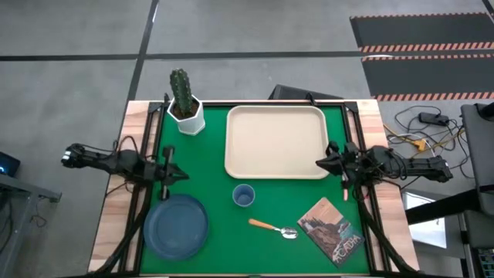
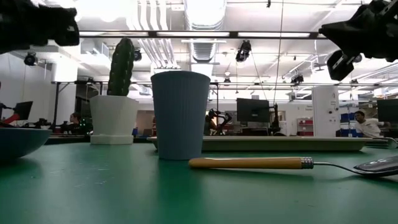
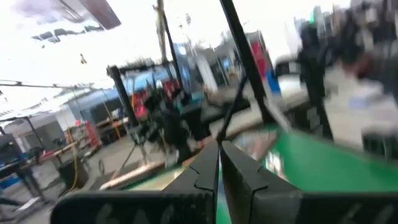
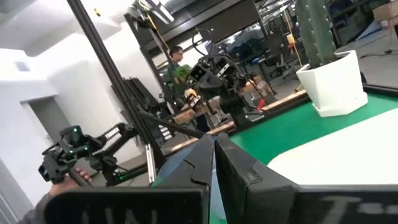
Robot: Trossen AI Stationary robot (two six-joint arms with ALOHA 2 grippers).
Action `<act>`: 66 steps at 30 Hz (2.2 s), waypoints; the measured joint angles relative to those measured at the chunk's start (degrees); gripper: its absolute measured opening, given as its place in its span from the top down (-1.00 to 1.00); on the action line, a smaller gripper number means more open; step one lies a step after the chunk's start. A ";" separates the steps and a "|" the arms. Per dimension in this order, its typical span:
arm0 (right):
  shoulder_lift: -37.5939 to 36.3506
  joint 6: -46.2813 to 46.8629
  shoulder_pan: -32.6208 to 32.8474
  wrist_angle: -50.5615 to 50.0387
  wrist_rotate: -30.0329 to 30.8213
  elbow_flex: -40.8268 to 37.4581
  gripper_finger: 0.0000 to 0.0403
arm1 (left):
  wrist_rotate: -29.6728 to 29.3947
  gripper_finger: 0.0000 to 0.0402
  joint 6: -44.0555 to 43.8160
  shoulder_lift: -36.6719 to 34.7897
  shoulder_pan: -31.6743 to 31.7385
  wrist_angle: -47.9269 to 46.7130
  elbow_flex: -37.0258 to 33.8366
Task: Pick and place plate/cup/fork/spoon on tray
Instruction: Put the blue cup on the white serving tray
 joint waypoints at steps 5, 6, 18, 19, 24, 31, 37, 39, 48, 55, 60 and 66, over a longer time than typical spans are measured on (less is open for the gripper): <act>0.00 0.06 0.00 0.87 0.01 0.02 0.96 | 0.03 1.00 -2.62 -0.08 0.00 7.83 0.02; 0.00 0.04 0.00 0.77 0.01 0.02 0.96 | 0.06 1.00 -2.64 -0.11 0.00 9.24 0.04; 0.79 -0.97 0.00 4.32 7.70 0.00 0.96 | 0.22 1.00 -10.13 0.00 0.00 19.70 0.04; 1.35 -1.26 0.00 5.57 7.82 0.00 0.96 | 0.22 1.00 -11.72 0.05 0.00 19.44 0.04; 6.54 -3.93 0.00 13.68 10.42 0.00 0.96 | -0.10 1.00 -7.63 1.30 0.00 19.47 0.04; 19.36 -7.10 0.00 20.23 11.59 3.79 0.96 | -9.91 1.00 -4.10 2.57 0.02 21.18 0.04; 30.97 -9.98 0.00 20.15 12.07 11.26 0.96 | -16.74 1.00 -7.44 2.58 0.04 20.92 -0.07; 34.88 -10.87 0.00 20.22 12.04 13.97 0.96 | -16.78 1.00 -7.10 3.16 0.04 20.82 -0.31; 52.17 -16.80 0.00 17.51 8.60 27.92 0.96 | -16.94 1.00 -7.18 3.83 0.02 20.77 -0.44; 63.81 -19.89 0.04 7.98 5.74 39.92 0.96 | -16.92 1.00 -8.01 3.85 0.02 21.40 -0.09; 71.36 -22.82 0.04 1.06 5.52 48.54 0.96 | -16.94 1.00 -14.11 3.76 0.00 21.00 -0.09; 79.12 -25.10 0.11 -8.37 4.82 58.58 0.96 | -16.93 1.00 -14.85 4.71 0.00 20.86 -0.09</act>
